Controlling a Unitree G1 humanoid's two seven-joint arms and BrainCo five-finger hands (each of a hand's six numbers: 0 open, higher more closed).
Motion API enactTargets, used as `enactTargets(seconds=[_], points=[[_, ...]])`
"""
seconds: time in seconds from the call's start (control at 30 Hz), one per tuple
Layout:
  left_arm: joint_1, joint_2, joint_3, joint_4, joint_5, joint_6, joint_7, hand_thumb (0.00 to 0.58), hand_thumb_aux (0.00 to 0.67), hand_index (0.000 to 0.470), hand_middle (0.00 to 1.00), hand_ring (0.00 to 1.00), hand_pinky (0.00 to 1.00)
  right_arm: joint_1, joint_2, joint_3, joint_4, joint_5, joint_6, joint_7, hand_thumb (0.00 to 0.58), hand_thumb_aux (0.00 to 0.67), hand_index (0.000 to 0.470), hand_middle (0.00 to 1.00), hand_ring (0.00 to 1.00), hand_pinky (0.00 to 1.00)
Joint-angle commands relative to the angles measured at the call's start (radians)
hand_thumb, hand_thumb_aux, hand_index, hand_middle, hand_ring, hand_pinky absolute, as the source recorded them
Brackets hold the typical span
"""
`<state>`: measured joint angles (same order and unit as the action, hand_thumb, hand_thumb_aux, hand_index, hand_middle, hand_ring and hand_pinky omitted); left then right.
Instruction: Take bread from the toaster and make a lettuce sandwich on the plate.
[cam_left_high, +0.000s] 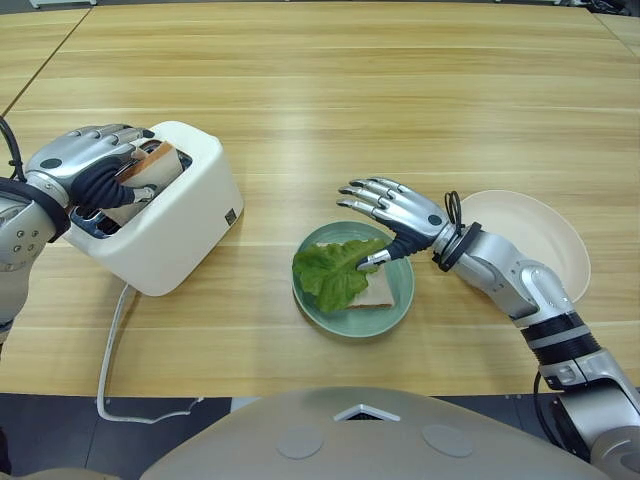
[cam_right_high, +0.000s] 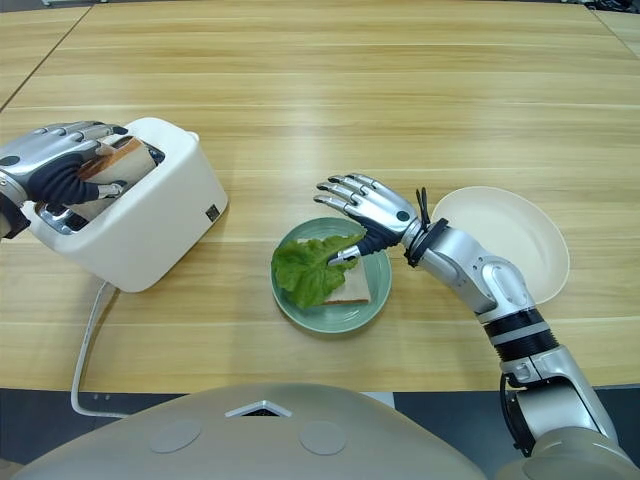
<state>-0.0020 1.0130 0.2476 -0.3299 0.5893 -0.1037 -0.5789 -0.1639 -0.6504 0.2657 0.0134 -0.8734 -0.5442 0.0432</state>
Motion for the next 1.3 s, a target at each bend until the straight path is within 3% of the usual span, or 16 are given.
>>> enactTargets(seconds=[0.03, 0.17, 0.33, 0.47, 0.6, 0.73, 0.9, 1.0, 1.2, 1.3], points=[[-0.137, -0.03, 0.058, -0.006, -0.053, 0.012, 0.099, 0.58, 0.67, 0.47, 0.0, 0.0, 0.0, -0.028, -0.007, -0.007, 0.04, -0.025, 0.036, -0.02, 0.0, 0.0, 0.0, 0.0, 0.0, 0.0], [-0.255, -0.089, 0.122, -0.051, -0.17, 0.065, 0.157, 0.58, 0.67, 0.47, 0.0, 0.0, 0.0, -0.04, -0.01, -0.029, 0.054, -0.001, 0.063, -0.038, 0.0, 0.0, 0.0, 0.0, 0.0, 0.0], [-0.339, -0.2, 0.128, -0.223, -0.465, 0.244, 0.108, 0.58, 0.67, 0.47, 0.0, 0.0, 0.0, -0.051, -0.024, -0.069, 0.073, 0.014, 0.097, -0.058, 0.0, 0.0, 0.0, 0.0, 0.0, 0.0], [-0.31, -0.285, -0.019, -0.274, -0.592, 0.358, 0.061, 0.58, 0.67, 0.47, 0.0, 0.0, 0.0, -0.062, -0.03, -0.092, 0.09, 0.034, 0.114, -0.07, 0.0, 0.0, 0.0, 0.0, 0.0, 0.0], [-0.24, -0.426, -0.318, -0.191, -0.597, 0.293, 0.017, 0.58, 0.67, 0.47, 0.0, 0.0, 0.0, -0.071, -0.041, -0.136, 0.106, 0.077, 0.145, -0.072, 0.0, 0.0, 0.0, 0.0, 0.0, 0.0], [-0.233, -0.502, -0.608, 0.02, -0.458, 0.037, -0.039, 0.58, 0.67, 0.47, 0.0, 0.0, 0.0, -0.087, -0.047, -0.182, 0.119, 0.131, 0.189, -0.05, 0.0, 0.0, 0.0, 0.0, 0.0, 0.0], [-0.359, -0.579, -0.708, 0.267, -0.429, -0.133, -0.103, 0.58, 0.67, 0.47, 0.0, 0.0, 0.0, -0.063, -0.06, -0.22, 0.076, 0.21, 0.178, -0.031, 0.0, 0.0, 0.0, 0.0, 0.0, 0.0], [-0.39, -0.607, -0.716, 0.322, -0.486, -0.113, -0.177, 0.58, 0.67, 0.47, 0.0, 0.0, 0.0, -0.05, -0.062, -0.232, 0.047, 0.245, 0.177, -0.012, 0.0, 0.0, 0.0, 0.0, 0.0, 0.0], [-0.447, -0.646, -0.735, 0.444, -0.392, -0.078, -0.157, 0.58, 0.67, 0.47, 0.0, 0.0, 0.0, -0.017, -0.069, -0.233, -0.013, 0.281, 0.136, 0.024, 0.0, 0.0, 0.0, 0.0, 0.0, 0.0], [-0.455, -0.671, -0.711, 0.459, -0.404, 0.013, -0.155, 0.58, 0.67, 0.47, 0.0, 0.0, 0.0, -0.008, -0.068, -0.229, -0.03, 0.299, 0.113, 0.043, 0.0, 0.0, 0.0, 0.0, 0.0, 0.0]])
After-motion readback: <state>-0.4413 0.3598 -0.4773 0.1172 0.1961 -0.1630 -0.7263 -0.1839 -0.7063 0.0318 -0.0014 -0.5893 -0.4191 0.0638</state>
